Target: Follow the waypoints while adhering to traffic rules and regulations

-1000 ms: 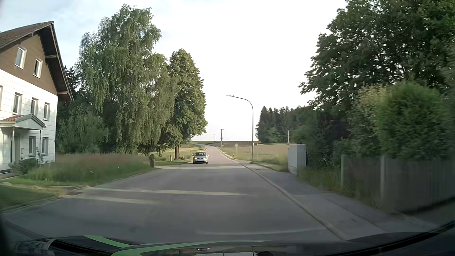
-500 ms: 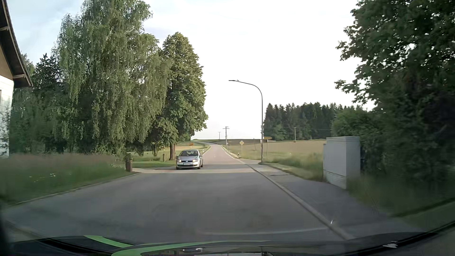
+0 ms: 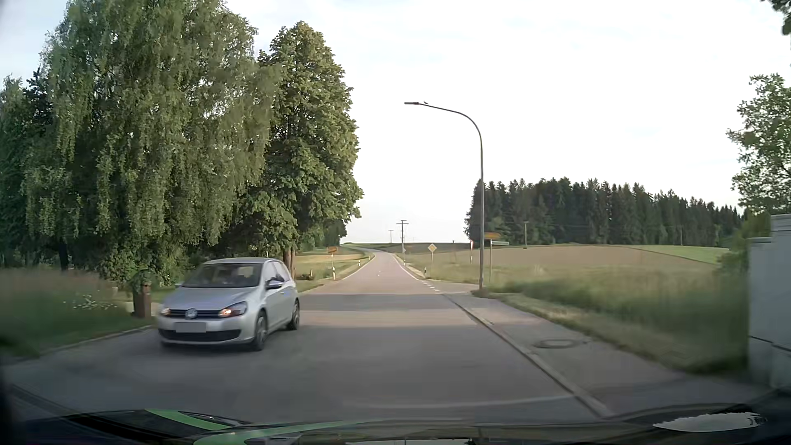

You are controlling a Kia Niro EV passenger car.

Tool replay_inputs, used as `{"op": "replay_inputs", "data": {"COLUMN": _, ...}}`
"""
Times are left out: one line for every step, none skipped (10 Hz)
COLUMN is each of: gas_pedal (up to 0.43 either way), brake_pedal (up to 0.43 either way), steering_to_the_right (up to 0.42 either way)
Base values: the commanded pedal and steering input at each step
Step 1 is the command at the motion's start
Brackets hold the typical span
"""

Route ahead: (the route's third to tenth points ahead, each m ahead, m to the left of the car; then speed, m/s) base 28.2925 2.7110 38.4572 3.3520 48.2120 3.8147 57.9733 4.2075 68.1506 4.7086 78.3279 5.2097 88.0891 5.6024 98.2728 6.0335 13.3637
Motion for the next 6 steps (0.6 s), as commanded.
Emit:
{"op": "replay_inputs", "data": {"gas_pedal": 0.087, "brake_pedal": 0.000, "steering_to_the_right": -0.016}}
{"op": "replay_inputs", "data": {"gas_pedal": 0.087, "brake_pedal": 0.000, "steering_to_the_right": -0.015}}
{"op": "replay_inputs", "data": {"gas_pedal": 0.087, "brake_pedal": 0.000, "steering_to_the_right": -0.015}}
{"op": "replay_inputs", "data": {"gas_pedal": 0.067, "brake_pedal": 0.000, "steering_to_the_right": -0.014}}
{"op": "replay_inputs", "data": {"gas_pedal": 0.067, "brake_pedal": 0.000, "steering_to_the_right": -0.014}}
{"op": "replay_inputs", "data": {"gas_pedal": 0.067, "brake_pedal": 0.000, "steering_to_the_right": -0.014}}
